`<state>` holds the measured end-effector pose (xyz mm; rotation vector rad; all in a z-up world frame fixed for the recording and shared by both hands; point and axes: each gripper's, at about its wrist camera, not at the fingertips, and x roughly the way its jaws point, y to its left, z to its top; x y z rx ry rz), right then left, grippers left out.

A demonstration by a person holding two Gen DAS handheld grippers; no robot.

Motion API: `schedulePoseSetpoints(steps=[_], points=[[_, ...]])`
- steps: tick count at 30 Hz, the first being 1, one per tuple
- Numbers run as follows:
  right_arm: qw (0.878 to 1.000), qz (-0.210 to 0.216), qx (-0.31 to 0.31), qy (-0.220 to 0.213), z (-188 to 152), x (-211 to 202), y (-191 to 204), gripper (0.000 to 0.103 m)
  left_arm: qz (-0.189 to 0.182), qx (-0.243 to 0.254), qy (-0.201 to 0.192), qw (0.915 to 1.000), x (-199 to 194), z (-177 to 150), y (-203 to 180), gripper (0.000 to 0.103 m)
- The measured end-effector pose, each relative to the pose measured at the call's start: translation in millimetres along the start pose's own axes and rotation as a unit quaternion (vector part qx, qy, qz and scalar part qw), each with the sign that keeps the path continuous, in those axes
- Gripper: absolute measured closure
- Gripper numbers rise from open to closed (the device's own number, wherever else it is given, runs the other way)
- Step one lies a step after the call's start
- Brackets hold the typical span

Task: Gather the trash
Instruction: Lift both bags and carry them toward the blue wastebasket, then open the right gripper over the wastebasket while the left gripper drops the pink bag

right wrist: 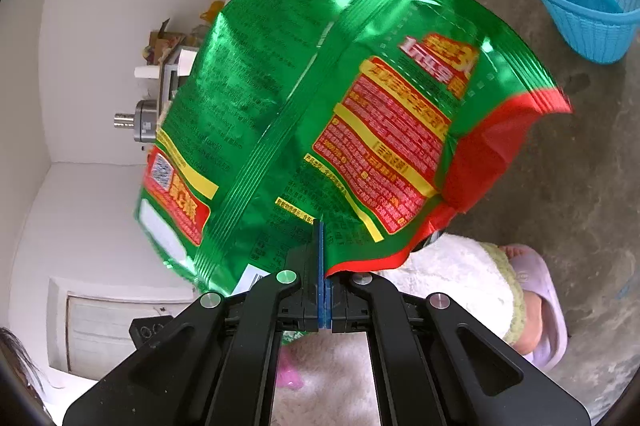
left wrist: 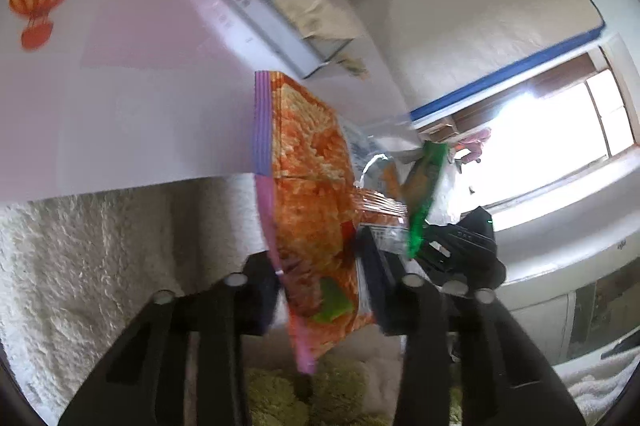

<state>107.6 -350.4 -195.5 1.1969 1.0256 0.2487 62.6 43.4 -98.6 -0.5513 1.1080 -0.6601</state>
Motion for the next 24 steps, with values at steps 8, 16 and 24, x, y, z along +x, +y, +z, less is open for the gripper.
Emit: schedulePoseSetpoints(steps=[8,16,24], points=[[0.997,0.023,0.022,-0.068,5.4,-53.1,-15.4,0.103,-0.020,0.099,-0.026,0.9946,-19.3,1.6,-61.1,0.095],[0.985,0.022,0.057,-0.159,17.9,-118.0,-46.2,0.103,-0.050,0.197,-0.002,0.9791,12.2,17.0,-136.3,0.097],[0.967,-0.004,0.154,-0.203,64.6,-134.8,-112.0,0.103,-0.034,0.332,0.019,0.9425,75.1,13.0,-211.8,0.097]])
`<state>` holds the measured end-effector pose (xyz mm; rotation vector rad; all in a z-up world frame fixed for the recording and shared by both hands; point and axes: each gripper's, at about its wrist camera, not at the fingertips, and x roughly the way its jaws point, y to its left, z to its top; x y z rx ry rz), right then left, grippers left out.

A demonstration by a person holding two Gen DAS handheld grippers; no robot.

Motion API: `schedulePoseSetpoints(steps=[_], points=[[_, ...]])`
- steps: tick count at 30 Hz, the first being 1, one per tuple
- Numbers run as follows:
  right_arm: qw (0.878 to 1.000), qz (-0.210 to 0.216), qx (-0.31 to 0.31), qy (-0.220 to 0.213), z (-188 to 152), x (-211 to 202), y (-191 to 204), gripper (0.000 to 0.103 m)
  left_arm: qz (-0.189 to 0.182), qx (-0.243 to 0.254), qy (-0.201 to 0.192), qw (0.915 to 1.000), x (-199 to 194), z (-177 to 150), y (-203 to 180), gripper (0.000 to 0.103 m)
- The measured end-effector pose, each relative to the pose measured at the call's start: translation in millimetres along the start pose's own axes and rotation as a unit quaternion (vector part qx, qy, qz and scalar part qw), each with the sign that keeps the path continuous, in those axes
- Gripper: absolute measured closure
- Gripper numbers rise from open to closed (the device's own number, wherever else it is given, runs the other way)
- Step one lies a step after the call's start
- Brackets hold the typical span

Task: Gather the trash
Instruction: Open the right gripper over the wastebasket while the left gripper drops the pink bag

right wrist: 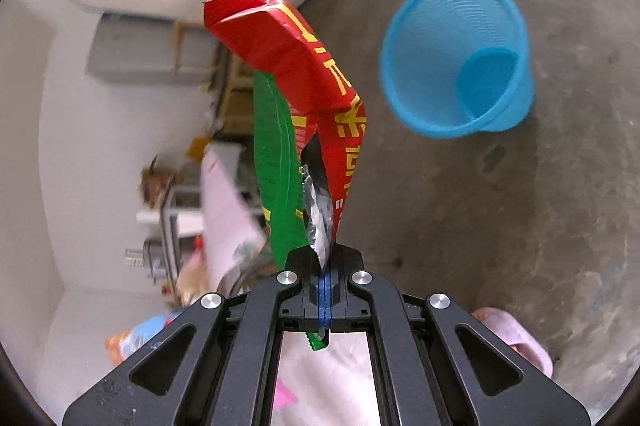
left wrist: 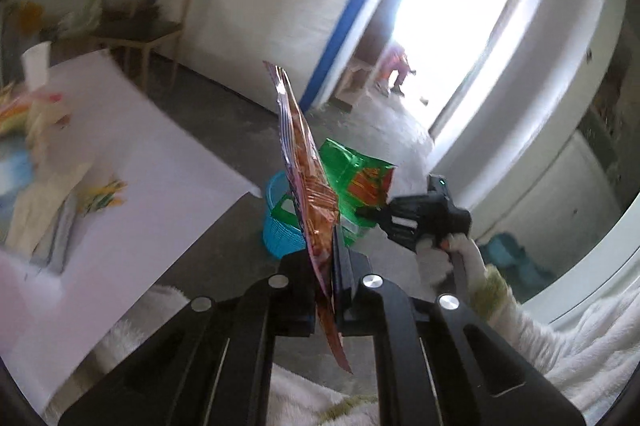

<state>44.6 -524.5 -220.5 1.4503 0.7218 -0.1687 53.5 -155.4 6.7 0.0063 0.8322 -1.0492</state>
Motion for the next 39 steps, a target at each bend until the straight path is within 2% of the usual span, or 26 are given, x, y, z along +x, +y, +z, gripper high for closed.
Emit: schedulePoseSetpoints(steps=[3,7,9,10,11,13,16,19,23,28,32,34,35,36,38,39], points=[[0.999,-0.019,0.043,-0.012,28.3,19.2,-21.4,0.103,0.005,0.018,0.011,0.9998,19.7,7.5,-4.4,0.097],[0.994,-0.042,0.101,0.005,65.9,58.1,-54.7,0.098,0.014,0.034,0.024,0.9990,45.8,21.4,-5.1,0.097],[0.990,-0.055,0.131,0.008,80.1,72.6,-71.6,0.080,0.017,0.034,0.030,0.9988,59.0,27.8,-4.9,0.097],[0.988,-0.058,0.143,0.008,87.2,79.2,-80.0,0.063,0.018,0.033,0.031,0.9988,64.3,32.1,-3.9,0.097],[0.987,-0.061,0.152,0.004,92.5,81.5,-86.5,0.052,0.018,0.032,0.032,0.9988,67.7,37.3,-0.5,0.097],[0.984,-0.066,0.163,-0.007,100.7,80.2,-96.5,0.051,0.017,0.030,0.034,0.9988,74.4,44.4,-0.8,0.097],[0.986,-0.047,0.160,-0.020,104.0,70.7,-102.2,0.046,0.014,0.026,0.037,0.9989,86.1,56.6,-0.9,0.097],[0.988,-0.041,0.147,-0.036,100.1,58.6,-98.6,0.046,0.004,0.015,0.042,0.9990,103.1,71.0,-0.9,0.097],[0.989,-0.017,0.140,-0.054,85.4,31.0,-104.7,0.046,-0.021,-0.027,0.060,0.9976,143.9,93.9,3.8,0.097],[0.988,-0.010,0.139,-0.074,58.8,-3.7,-117.8,0.046,-0.044,-0.120,0.108,0.9859,222.5,113.0,14.9,0.097],[0.984,0.000,0.158,-0.081,31.9,-24.2,-140.6,0.046,-0.006,-0.134,0.119,0.9838,296.0,120.2,9.8,0.097],[0.981,-0.001,0.176,-0.076,11.7,-30.6,-157.8,0.046,0.002,-0.165,0.124,0.9784,333.6,122.9,13.8,0.095],[0.980,-0.002,0.184,-0.076,4.7,-32.4,-163.6,0.046,0.006,-0.178,0.122,0.9764,344.9,123.3,15.3,0.089],[0.978,-0.004,0.196,-0.071,-6.0,-33.4,-174.4,0.046,0.011,-0.190,0.120,0.9745,359.2,120.8,17.2,0.076],[0.974,-0.007,0.218,-0.066,-19.3,-34.9,-189.7,0.046,0.042,-0.184,0.140,0.9719,378.1,112.2,14.9,0.058],[0.971,-0.009,0.229,-0.063,-25.4,-35.5,-197.5,0.046,0.060,-0.176,0.156,0.9701,385.4,106.8,14.0,0.058]])
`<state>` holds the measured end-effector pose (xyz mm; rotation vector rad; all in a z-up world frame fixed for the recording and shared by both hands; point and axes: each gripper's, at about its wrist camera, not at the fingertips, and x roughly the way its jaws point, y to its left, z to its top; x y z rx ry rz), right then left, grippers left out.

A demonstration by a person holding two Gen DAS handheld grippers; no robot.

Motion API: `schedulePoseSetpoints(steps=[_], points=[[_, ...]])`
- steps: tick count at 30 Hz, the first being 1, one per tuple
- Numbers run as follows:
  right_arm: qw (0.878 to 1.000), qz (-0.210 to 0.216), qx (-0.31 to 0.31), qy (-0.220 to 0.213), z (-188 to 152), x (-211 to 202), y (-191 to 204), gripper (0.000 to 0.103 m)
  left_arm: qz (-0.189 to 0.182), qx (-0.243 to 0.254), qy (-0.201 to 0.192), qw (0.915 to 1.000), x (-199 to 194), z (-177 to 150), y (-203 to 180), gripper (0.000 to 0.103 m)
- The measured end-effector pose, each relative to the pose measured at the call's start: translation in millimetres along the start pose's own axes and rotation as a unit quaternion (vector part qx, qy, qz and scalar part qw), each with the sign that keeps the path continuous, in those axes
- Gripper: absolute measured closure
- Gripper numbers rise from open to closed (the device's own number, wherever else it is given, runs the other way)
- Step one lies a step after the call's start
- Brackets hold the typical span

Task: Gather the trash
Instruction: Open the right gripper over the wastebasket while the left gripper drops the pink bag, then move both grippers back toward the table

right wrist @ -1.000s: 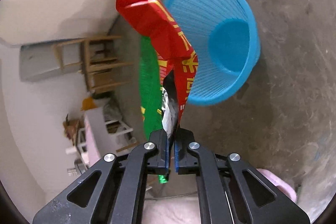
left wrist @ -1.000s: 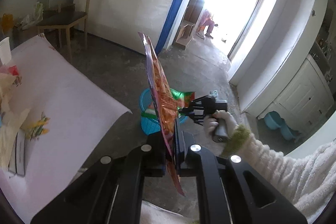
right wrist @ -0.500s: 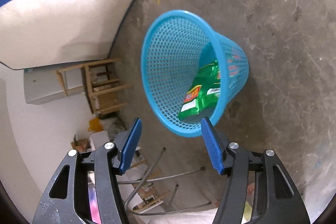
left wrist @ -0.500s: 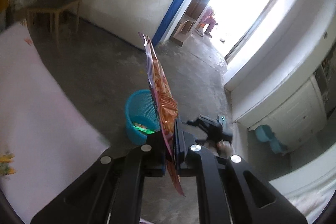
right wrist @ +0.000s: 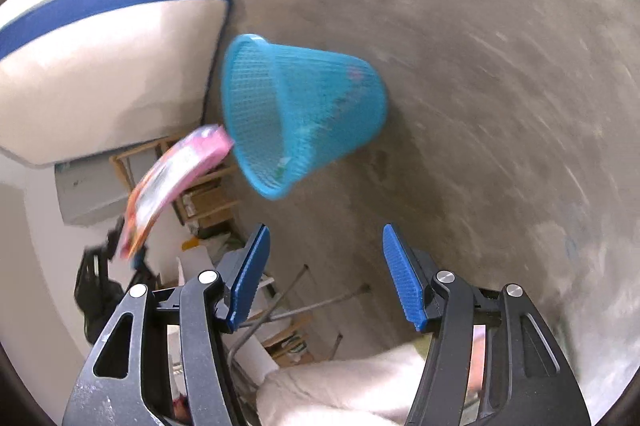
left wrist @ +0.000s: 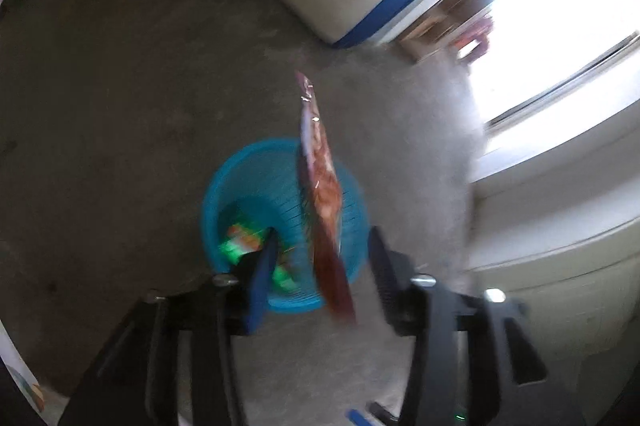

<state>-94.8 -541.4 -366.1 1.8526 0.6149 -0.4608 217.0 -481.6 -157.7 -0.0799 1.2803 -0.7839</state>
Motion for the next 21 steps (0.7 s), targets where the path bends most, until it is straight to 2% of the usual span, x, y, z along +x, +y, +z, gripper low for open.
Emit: schedulePoseSetpoints(steps=[1,3,8,13,14,17,20,21], points=[[1.000,-0.005,0.006,0.002,-1.2,0.0,-7.0,0.046,0.007,0.007,0.009,0.9999,3.1,-6.5,-1.0,0.058],[1.000,-0.011,0.007,0.002,-2.5,-0.5,-9.9,0.046,-0.002,0.017,0.014,0.9998,-0.6,-16.9,-0.4,0.056],[1.000,-0.009,-0.019,0.019,-7.8,10.2,10.5,0.046,-0.032,0.023,-0.015,0.9991,-44.6,-23.5,5.9,0.052],[0.991,-0.022,-0.129,0.025,-29.8,16.0,70.1,0.046,-0.054,0.060,-0.073,0.9940,-121.1,-37.4,8.5,0.044],[0.987,-0.029,-0.156,0.025,-36.4,17.0,84.5,0.046,-0.056,0.074,-0.091,0.9915,-143.4,-43.6,8.9,0.043],[0.965,-0.050,-0.258,0.012,-65.1,17.1,131.9,0.046,-0.065,0.092,-0.125,0.9857,-186.0,-59.0,14.6,0.037],[0.932,-0.072,-0.356,-0.008,-100.3,14.8,172.4,0.044,-0.073,0.104,-0.160,0.9790,-229.5,-78.3,28.2,0.031],[0.915,-0.081,-0.394,-0.019,-115.5,12.7,186.6,0.042,-0.071,0.105,-0.174,0.9765,-244.8,-85.5,35.5,0.029]])
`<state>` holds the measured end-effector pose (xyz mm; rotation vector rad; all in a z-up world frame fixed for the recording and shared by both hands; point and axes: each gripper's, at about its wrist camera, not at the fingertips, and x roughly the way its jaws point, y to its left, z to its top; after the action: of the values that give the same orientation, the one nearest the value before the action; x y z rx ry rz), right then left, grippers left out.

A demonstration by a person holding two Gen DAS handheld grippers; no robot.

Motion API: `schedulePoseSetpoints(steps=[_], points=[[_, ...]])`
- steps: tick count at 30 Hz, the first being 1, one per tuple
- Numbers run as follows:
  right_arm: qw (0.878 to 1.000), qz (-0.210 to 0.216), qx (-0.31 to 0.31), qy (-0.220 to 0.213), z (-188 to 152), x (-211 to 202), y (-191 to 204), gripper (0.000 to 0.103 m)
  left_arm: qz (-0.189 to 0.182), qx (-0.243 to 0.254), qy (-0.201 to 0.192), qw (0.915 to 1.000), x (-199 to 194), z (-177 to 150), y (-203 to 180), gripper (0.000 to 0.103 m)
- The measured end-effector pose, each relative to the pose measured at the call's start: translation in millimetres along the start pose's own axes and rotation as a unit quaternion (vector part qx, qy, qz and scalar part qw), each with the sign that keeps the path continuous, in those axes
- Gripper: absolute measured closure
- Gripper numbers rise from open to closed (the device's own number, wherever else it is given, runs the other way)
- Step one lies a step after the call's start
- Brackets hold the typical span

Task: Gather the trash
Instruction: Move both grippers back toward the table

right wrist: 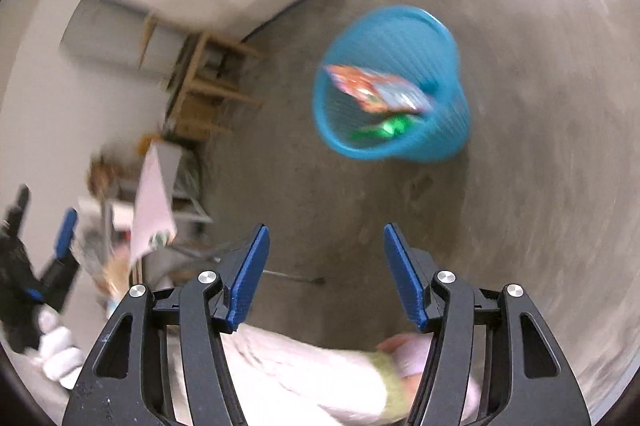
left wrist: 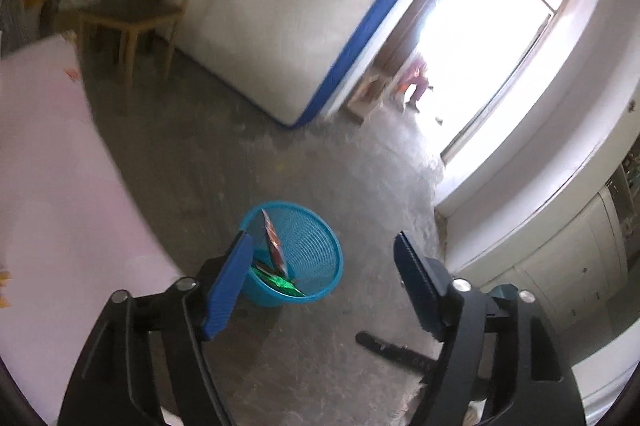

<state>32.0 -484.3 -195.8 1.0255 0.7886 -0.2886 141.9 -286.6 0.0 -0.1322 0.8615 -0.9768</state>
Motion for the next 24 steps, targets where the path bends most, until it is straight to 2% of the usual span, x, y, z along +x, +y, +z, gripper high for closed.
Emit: schedulePoseSetpoints(steps=[3,5,6,7,10,12,19,24], points=[[0.993,-0.031,-0.107,-0.037,-6.0,-14.5,53.8,0.036,0.014,0.006,-0.036,0.9992,-47.2,-9.5,13.9,0.024],[0.984,-0.040,-0.162,-0.063,-11.7,-24.1,82.6,0.022,0.030,0.012,-0.057,0.9978,-75.9,-16.1,25.0,0.023],[0.977,-0.046,-0.192,-0.083,-16.4,-29.3,99.6,0.016,0.042,0.017,-0.067,0.9967,-90.2,-20.7,31.6,0.022],[0.969,-0.050,-0.219,-0.105,-21.1,-34.7,114.8,0.006,0.050,0.020,-0.074,0.9958,-98.7,-24.3,36.6,0.022],[0.946,-0.055,-0.280,-0.152,-33.2,-45.4,147.7,0.007,0.086,0.019,-0.099,0.9912,-137.2,-40.8,60.6,0.022],[0.936,-0.058,-0.307,-0.161,-37.0,-45.5,164.9,0.007,0.108,0.006,-0.114,0.9876,-160.2,-50.7,77.0,0.022],[0.923,-0.007,-0.365,-0.126,-54.7,-25.6,223.9,0.007,0.159,-0.087,-0.173,0.9679,-233.5,-84.7,143.3,0.019],[0.915,0.036,-0.393,-0.084,-66.4,-11.0,265.4,0.007,0.193,-0.148,-0.213,0.9462,-279.6,-101.8,185.6,0.018]])
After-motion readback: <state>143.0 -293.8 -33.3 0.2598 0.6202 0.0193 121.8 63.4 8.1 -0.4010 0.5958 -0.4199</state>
